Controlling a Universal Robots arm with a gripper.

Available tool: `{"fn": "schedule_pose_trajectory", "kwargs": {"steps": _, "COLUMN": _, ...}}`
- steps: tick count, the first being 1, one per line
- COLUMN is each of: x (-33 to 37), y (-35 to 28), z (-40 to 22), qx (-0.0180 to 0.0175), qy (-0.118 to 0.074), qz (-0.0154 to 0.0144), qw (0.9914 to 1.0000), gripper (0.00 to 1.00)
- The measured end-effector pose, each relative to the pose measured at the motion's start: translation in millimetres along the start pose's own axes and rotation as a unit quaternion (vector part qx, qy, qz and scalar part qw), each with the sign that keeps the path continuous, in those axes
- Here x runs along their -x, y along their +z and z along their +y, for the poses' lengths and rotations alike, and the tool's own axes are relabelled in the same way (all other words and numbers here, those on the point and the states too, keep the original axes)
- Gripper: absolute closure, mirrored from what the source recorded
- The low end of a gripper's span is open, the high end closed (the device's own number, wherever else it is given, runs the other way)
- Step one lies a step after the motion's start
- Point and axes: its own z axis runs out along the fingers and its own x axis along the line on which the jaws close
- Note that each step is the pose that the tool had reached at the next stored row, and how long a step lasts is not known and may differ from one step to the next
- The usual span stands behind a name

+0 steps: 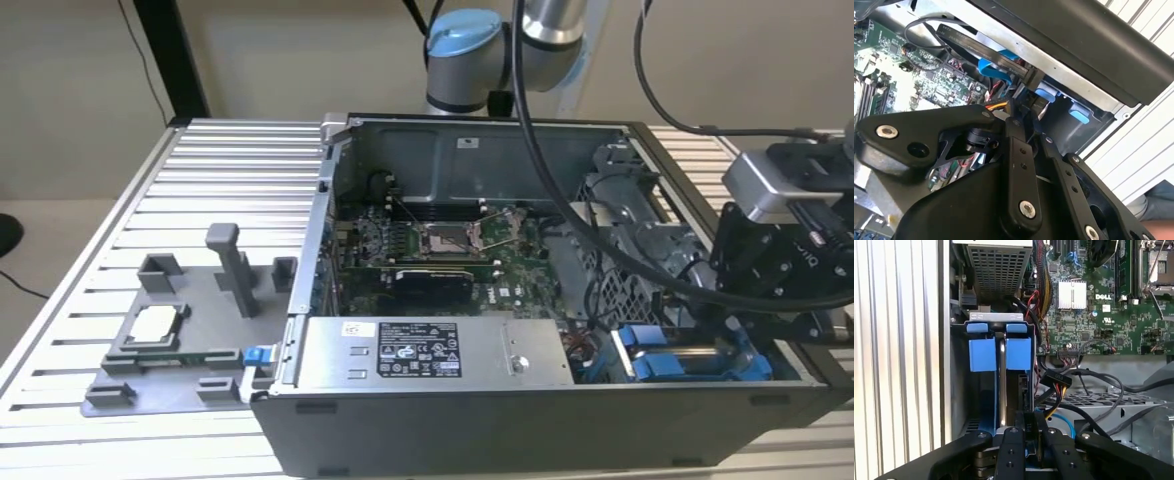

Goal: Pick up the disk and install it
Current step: 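Insert the first disk wire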

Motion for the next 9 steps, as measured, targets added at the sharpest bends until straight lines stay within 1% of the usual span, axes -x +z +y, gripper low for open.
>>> {"fn": "schedule_pose_trajectory", "kwargs": {"steps": 4, "x": 0.7, "y": 2.2, "z": -0.3, "qx": -0.0002, "qy": -0.001, "qz": 0.0046, "qw": 0.99999, "gripper": 1.0}}
{"fn": "schedule_pose_trajectory", "kwargs": {"steps": 7, "x": 0.8, "y": 5.0, "z": -0.7, "qx": -0.0004, "qy": -0.001, "qz": 0.0099, "qw": 0.99995, "gripper": 1.0}}
{"fn": "schedule_pose_trajectory", "kwargs": {"steps": 8, "x": 0.9, "y": 5.5, "z": -0.8, "qx": -0.0004, "qy": -0.001, "qz": 0.0106, "qw": 0.99994, "gripper": 1.0}}
{"fn": "schedule_pose_trajectory", "kwargs": {"steps": 9, "x": 0.9, "y": 5.6, "z": -0.8, "qx": -0.0003, "qy": -0.001, "qz": 0.0106, "qw": 0.99994, "gripper": 1.0}}
